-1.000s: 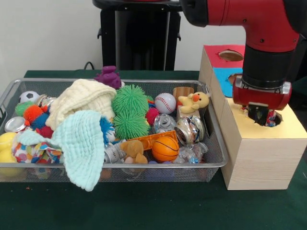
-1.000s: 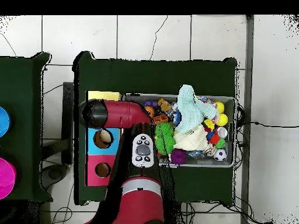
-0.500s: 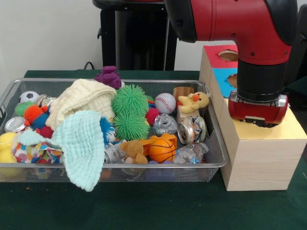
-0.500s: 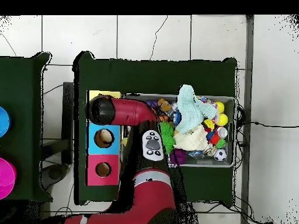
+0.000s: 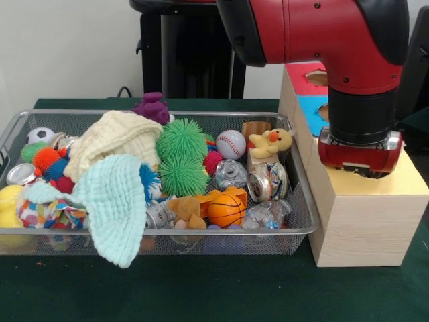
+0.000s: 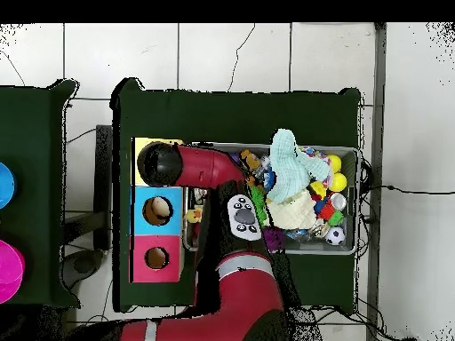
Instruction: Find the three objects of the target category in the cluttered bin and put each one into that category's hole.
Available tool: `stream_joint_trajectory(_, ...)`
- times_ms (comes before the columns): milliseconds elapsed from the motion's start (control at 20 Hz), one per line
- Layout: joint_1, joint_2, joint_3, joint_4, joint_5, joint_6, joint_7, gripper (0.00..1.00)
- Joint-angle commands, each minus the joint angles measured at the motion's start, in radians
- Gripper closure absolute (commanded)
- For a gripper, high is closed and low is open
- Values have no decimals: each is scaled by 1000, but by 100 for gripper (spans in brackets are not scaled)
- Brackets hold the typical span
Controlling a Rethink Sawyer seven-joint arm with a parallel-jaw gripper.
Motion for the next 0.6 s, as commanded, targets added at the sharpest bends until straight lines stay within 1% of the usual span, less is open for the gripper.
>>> stream_joint_trajectory(50, 27, 150, -21, 46, 80, 191, 251, 100)
stream_joint_trajectory(150, 43, 147, -39, 33, 94, 257, 264, 100)
stream_joint_trajectory(300, 56, 139, -55, 21, 106, 311, 260, 100)
stream_joint_trajectory(400, 62, 133, -68, 8, 103, 321, 244, 100)
stream_joint_trajectory(450, 68, 129, -79, -12, 93, 328, 229, 100)
stream_joint_trajectory(600, 88, 136, -112, -54, 70, 274, 206, 100)
